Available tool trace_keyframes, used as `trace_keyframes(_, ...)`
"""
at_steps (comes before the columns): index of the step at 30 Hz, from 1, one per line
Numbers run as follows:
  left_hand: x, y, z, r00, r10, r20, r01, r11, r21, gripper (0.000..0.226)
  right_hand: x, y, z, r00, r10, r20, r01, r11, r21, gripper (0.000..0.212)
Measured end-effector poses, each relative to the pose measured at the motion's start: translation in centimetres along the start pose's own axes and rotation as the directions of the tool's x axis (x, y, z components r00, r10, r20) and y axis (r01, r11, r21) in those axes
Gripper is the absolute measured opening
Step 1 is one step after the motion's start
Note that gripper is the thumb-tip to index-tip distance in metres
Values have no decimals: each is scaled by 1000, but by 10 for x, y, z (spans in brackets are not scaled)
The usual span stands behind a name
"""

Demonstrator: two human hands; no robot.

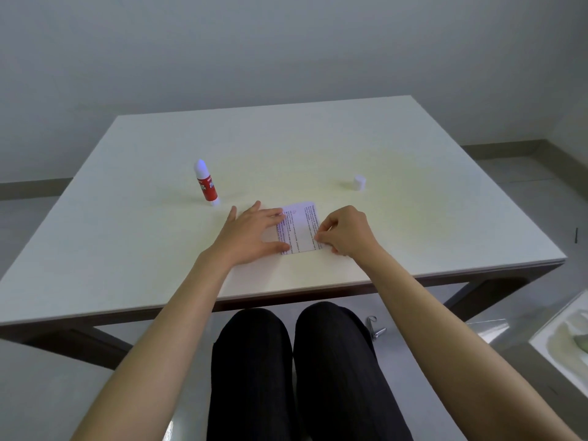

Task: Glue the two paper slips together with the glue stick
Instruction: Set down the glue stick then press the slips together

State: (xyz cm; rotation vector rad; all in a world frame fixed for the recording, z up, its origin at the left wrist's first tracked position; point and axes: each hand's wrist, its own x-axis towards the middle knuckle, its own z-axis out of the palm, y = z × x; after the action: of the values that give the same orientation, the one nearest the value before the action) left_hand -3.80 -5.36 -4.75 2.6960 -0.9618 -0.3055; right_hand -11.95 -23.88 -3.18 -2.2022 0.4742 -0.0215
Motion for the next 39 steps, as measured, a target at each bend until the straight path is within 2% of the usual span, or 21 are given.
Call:
trace_keyframes(3, -4, -14, -5, 999, -20, 28, 22, 999, -47, 74, 1, -8, 14, 999, -29, 21, 30, 998, -47, 10)
trace_keyframes(5, -6, -19, -5, 999, -20, 28, 22, 998, -65, 76, -1, -12, 20, 997, -70, -22, 67, 993, -100, 20)
trace_keyframes(7, -6, -20, -4, 999, -10, 37, 13, 997, -74, 79, -8, -14, 22, 980, -173, -103, 141, 955, -260, 30)
trace_keyframes(8, -6, -21, -3, 999, -4, 50, 8, 998, -69, 81, -13, -13, 24, 961, -262, -90, 206, 893, -400, 36)
trace_keyframes(9, -6, -21, -3, 998, 1, 65, 3, 998, -61, 83, -20, -9, 28, 940, -341, -16, 283, 805, -521, 42)
trace_keyframes(11, -6, -22, -2, 995, 9, 95, -5, 999, -46, 84, -36, -2, 39, 894, -414, 169, 426, 675, -602, 52)
trace_keyframes(14, -6, -24, -1, 993, 22, 118, -15, 998, -59, 85, -46, 11, 56, 887, -374, 272, 456, 612, -646, 59)
trace_keyframes(21, -7, -22, -2, 990, 18, 140, -12, 999, -44, 86, 18, -6, 46, 970, -161, 181, 242, 619, -748, 63)
trace_keyframes(23, -7, -22, -3, 990, 16, 141, -11, 999, -40, 85, 3, -5, 53, 957, -222, 188, 286, 591, -754, 66)
trace_keyframes(26, -7, -21, -2, 988, 17, 151, -12, 999, -32, 86, -36, 7, 69, 883, -381, 274, 452, 535, -713, 74)
trace_keyframes(28, -6, -21, -2, 987, 17, 157, -10, 999, -45, 87, -34, 11, 62, 871, -378, 313, 480, 525, -702, 69)
trace_keyframes(33, -8, -20, -5, 985, 13, 171, -5, 999, -47, 87, 17, -10, 39, 923, -219, 318, 386, 532, -754, 58)
trace_keyframes(35, -8, -19, -5, 986, 10, 166, -2, 999, -53, 87, 12, -14, 49, 917, -250, 309, 398, 555, -731, 61)
trace_keyframes(39, -8, -19, -5, 986, 10, 169, 0, 999, -55, 89, -15, 0, 59, 837, -380, 393, 546, 534, -646, 63)
